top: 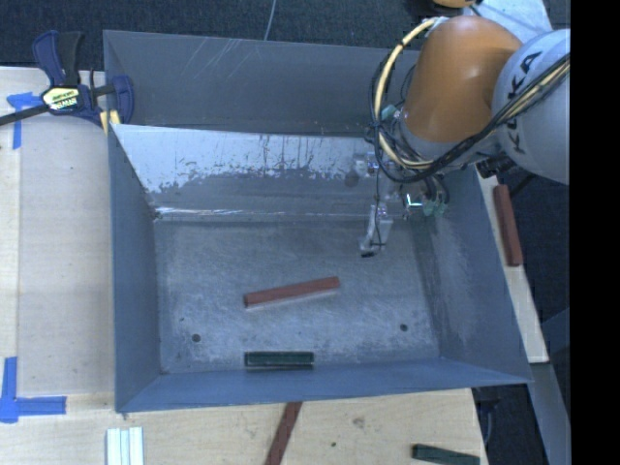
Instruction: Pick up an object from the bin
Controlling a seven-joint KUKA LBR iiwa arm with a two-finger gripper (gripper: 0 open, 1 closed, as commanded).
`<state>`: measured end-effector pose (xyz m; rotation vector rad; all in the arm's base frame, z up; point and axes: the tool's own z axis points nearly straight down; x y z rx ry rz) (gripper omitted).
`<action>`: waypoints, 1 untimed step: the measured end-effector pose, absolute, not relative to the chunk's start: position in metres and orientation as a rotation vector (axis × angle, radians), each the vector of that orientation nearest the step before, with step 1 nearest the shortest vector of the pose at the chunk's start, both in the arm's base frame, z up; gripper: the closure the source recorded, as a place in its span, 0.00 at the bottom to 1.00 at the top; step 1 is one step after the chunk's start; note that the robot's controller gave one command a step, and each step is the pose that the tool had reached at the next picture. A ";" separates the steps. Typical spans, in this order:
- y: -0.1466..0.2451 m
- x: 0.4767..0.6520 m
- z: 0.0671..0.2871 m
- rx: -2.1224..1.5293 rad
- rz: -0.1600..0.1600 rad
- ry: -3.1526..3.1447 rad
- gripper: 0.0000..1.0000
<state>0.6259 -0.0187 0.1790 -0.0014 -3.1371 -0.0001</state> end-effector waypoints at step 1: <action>-0.019 0.628 0.184 -0.001 0.000 -3.146 0.00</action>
Offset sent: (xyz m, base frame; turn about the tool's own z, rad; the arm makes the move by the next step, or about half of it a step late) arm -0.0514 0.0618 -0.1090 -0.1204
